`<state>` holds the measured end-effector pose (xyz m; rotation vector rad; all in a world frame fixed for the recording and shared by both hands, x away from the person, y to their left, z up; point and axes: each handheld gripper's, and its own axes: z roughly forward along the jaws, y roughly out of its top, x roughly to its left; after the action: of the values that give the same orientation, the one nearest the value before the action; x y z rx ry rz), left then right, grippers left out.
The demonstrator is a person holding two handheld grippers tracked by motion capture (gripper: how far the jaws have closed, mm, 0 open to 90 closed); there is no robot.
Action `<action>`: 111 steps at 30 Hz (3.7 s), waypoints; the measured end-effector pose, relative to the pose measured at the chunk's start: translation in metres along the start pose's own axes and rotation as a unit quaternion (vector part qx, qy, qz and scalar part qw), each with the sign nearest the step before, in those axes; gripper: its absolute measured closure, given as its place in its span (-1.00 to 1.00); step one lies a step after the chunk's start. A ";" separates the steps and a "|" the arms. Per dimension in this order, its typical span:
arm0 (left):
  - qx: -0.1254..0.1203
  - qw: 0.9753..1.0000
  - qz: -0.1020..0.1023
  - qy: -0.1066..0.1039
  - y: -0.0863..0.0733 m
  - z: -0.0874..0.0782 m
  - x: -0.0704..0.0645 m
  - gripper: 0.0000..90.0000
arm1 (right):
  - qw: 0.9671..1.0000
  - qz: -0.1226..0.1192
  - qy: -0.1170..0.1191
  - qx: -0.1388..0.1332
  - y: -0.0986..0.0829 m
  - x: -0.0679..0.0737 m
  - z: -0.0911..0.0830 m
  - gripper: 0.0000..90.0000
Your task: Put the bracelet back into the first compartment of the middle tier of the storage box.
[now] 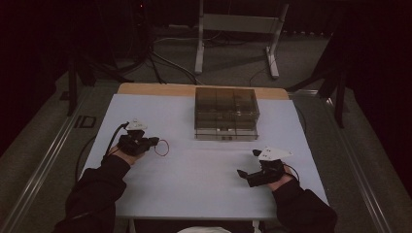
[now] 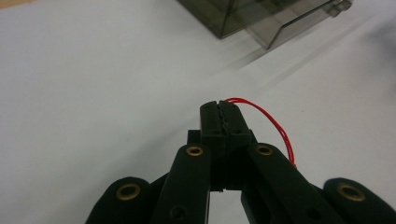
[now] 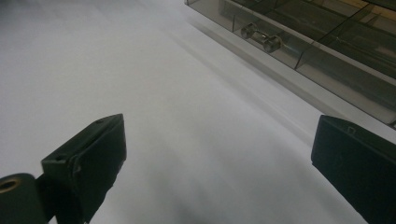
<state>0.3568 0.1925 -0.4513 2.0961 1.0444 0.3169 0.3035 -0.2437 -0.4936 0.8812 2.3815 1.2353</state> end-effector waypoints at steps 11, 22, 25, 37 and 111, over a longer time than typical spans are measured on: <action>-0.008 0.999 0.024 -0.024 0.022 0.006 -0.011 1.00 | 1.000 0.000 0.001 -0.001 0.000 0.000 0.000 -0.92; -0.016 0.998 0.037 -0.055 0.039 0.025 -0.025 1.00 | 1.000 0.000 0.000 -0.003 0.000 0.000 -0.001 -0.92; -0.018 0.997 0.040 -0.059 0.042 0.027 -0.026 1.00 | 1.000 -0.001 0.001 -0.002 0.000 0.001 -0.001 -0.92; -0.024 0.995 0.055 -0.075 0.060 0.040 -0.036 1.00 | 1.000 -0.003 0.004 -0.004 0.000 0.001 -0.001 -0.92; 0.001 0.996 0.076 -0.047 0.115 0.128 -0.046 1.00 | 1.000 0.005 0.008 -0.014 0.000 -0.003 -0.006 -0.92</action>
<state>0.4595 0.0471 -0.4502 2.1754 0.8337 0.2881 0.3022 -0.2493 -0.4905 0.8778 2.3697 1.2815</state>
